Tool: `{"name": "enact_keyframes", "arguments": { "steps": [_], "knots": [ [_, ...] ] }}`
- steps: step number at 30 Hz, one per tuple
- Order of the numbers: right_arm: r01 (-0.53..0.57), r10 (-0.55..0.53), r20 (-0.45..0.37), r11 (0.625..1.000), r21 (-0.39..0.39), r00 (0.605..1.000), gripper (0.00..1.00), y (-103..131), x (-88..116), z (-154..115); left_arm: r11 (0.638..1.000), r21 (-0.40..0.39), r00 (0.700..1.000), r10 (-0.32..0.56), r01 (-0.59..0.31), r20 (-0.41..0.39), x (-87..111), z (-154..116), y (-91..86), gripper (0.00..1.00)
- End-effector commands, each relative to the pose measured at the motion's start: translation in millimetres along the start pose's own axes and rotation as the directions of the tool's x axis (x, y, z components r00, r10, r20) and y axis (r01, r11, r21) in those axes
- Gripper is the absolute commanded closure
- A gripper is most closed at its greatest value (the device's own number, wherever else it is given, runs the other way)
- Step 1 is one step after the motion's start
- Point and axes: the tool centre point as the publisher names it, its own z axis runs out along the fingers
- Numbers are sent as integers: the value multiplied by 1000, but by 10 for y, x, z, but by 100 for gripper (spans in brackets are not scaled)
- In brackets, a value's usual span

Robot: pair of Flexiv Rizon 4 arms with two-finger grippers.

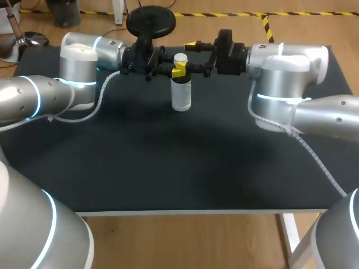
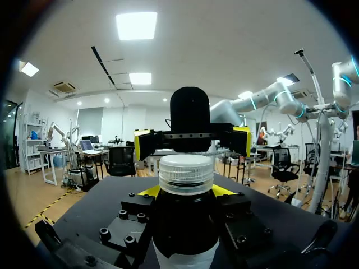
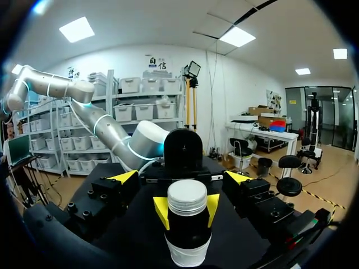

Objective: Unscrew the bottle cap

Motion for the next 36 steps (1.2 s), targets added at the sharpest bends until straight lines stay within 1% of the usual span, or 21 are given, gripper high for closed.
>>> {"name": "enact_keyframes", "arguments": {
  "steps": [1, 12, 18, 20, 30, 36],
  "knots": [
    [0, 0, 0, 1000, -7, 1000, 0, -51, -4, 91, 1000, -1, 1000, -1, 1, -3, -13, 2, -2, 100],
    [-5, 5, -10, 1000, -13, 1000, 0, -83, 17, 158, 1000, -1, 1000, -1, 1, -3, -13, 2, -2, 100],
    [-11, 11, 0, 1000, -27, 1000, 0, -97, 30, 172, 1000, -1, 1000, -1, 1, -3, -13, 2, -2, 100],
    [-3, 5, 40, 999, -38, 999, 0, -103, 43, 179, 1000, -1, 1000, -1, 1, -3, -13, 2, -2, 100],
    [36, -21, 176, 996, -80, 984, 0, -121, 96, 226, 1000, -1, 1000, -1, 1, -3, -13, 2, -2, 100],
    [37, -17, 220, 995, -88, 975, 0, -102, 101, 228, 1000, -1, 1000, -1, 1, -3, -13, 2, -2, 100]
  ]
}}
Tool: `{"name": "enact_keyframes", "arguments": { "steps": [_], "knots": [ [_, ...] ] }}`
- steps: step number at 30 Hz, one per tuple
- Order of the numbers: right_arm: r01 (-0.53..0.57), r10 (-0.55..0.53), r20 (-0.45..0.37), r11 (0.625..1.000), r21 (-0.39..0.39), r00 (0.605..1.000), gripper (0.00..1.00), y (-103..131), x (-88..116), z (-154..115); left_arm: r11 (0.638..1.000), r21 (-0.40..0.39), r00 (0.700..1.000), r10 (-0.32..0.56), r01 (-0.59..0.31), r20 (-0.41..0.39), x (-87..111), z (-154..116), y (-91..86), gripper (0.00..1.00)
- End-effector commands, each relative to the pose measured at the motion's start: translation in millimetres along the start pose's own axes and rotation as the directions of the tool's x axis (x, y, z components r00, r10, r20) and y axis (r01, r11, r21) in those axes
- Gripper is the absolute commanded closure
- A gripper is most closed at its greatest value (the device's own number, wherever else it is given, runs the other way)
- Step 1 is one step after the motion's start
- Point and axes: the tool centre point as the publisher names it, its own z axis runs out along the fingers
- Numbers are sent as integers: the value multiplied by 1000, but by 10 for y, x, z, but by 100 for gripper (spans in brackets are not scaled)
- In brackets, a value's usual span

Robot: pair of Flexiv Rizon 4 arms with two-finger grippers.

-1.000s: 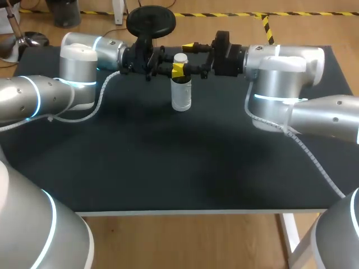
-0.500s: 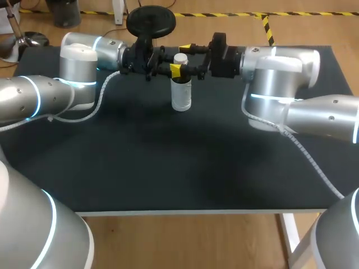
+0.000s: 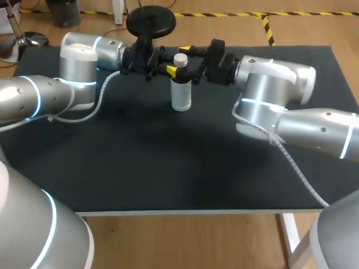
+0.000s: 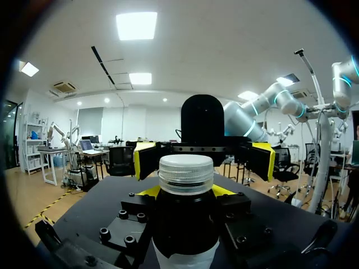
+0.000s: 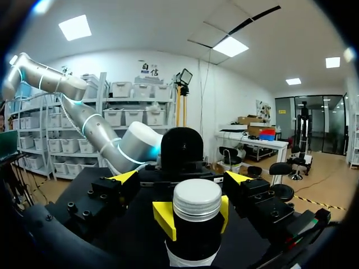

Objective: Unscrew the bottle cap

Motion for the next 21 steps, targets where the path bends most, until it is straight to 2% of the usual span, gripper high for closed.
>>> {"name": "enact_keyframes", "arguments": {
  "steps": [1, 12, 21],
  "knots": [
    [0, 2, 123, 1000, -14, 992, 0, -5, 48, 12, 1000, -1, 1000, -1, 1, -3, -13, 2, -2, 100],
    [-15, 18, 236, 1000, -17, 972, 0, 36, 55, -3, 1000, -1, 1000, -1, 1, -3, -13, 2, -2, 100],
    [1, 8, 304, 1000, -27, 953, 0, 48, 279, -45, 1000, -1, 1000, -1, 1, -3, -13, 2, -2, 100]
  ]
}}
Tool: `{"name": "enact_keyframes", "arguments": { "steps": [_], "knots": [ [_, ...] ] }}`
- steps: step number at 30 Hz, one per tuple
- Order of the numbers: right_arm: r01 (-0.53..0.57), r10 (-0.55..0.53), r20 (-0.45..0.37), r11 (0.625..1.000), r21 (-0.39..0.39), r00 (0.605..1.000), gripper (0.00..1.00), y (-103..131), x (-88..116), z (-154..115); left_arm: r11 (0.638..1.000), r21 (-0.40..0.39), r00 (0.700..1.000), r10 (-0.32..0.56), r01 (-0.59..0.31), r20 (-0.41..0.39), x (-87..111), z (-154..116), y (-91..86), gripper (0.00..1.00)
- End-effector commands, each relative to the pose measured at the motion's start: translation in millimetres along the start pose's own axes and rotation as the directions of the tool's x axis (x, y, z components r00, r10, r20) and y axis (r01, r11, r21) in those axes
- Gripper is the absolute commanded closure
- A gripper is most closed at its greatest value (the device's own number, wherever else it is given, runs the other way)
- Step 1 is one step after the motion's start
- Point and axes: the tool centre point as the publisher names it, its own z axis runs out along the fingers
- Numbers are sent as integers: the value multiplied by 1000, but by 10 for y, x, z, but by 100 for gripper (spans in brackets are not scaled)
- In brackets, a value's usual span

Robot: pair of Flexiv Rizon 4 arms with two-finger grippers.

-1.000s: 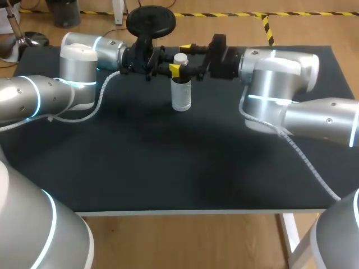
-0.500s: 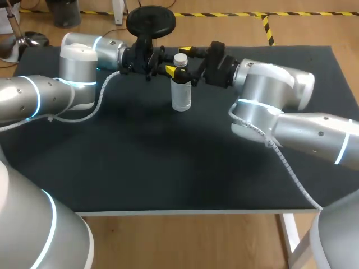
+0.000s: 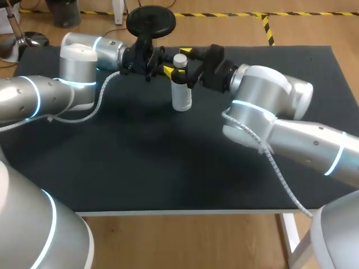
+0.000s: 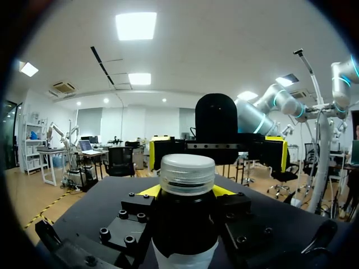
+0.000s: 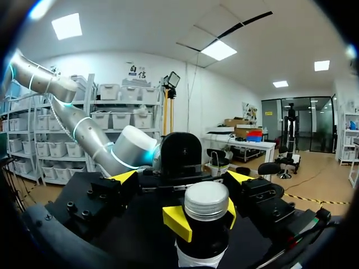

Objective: Unscrew the bottle cap

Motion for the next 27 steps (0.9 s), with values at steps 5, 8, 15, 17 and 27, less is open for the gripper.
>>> {"name": "enact_keyframes", "arguments": {
  "steps": [5, 8, 15, 17, 27],
  "knots": [
    [16, -14, 208, 1000, -7, 978, 0, 7, 204, -45, 1000, -1, 1000, -1, 1, 1, -33, 1, -8, 100],
    [17, -15, 209, 1000, -8, 978, 0, 9, 207, -44, 1000, -1, 1000, -1, 1, 1, -33, 1, -8, 100],
    [35, -41, 244, 999, 30, 969, 0, -1, 107, -59, 1000, -1, 1000, -1, 1, 1, -33, 1, -8, 100],
    [34, -40, 249, 999, 29, 968, 0, -12, 72, -65, 1000, -1, 1000, -1, 1, 1, -33, 1, -8, 100],
    [39, -49, 274, 998, 41, 961, 0, -47, -96, -56, 1000, -1, 1000, -1, 1, 1, -33, 1, -8, 100]
  ]
}}
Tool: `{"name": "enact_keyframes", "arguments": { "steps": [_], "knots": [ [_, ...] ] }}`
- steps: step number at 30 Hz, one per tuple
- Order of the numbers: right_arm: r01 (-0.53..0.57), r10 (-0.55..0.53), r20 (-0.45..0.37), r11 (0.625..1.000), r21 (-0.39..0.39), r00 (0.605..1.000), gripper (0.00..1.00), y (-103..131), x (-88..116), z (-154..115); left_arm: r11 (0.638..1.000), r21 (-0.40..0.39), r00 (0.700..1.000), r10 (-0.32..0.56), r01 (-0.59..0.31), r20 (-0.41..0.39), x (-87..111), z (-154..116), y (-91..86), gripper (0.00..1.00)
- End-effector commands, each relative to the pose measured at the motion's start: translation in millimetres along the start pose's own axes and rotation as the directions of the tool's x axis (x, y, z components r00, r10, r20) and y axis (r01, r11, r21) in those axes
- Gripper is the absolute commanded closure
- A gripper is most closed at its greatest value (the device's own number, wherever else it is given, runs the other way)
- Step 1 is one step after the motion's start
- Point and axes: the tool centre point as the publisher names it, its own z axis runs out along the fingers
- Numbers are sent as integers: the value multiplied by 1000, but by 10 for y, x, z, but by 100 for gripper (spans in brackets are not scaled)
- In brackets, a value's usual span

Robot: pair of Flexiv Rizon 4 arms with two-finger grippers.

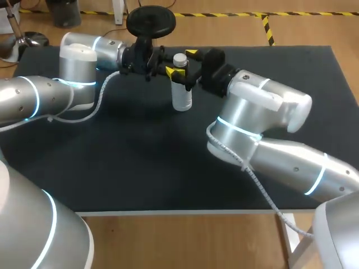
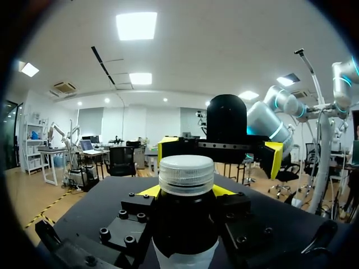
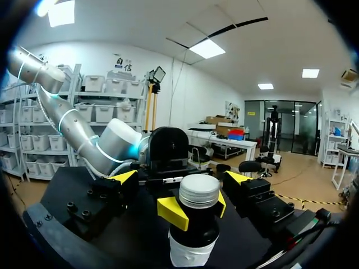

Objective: Unscrew the bottle cap

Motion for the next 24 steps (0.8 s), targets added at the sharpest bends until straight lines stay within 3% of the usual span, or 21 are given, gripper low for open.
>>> {"name": "enact_keyframes", "arguments": {
  "steps": [1, 23, 24],
  "knots": [
    [1, -1, 113, 1000, -3, 994, 0, -20, -13, 59, 1000, 1, 1000, -1, 1, -6, -29, 1, 10, 100],
    [-21, 25, 120, 999, -35, 992, 0, -39, -221, 114, 1000, 1, 1000, -1, 1, -6, -29, 1, 10, 100],
    [-22, 26, 120, 999, -36, 992, 7, -39, -229, 115, 1000, 1, 1000, -1, 1, -6, -29, 1, 10, 100]
  ]
}}
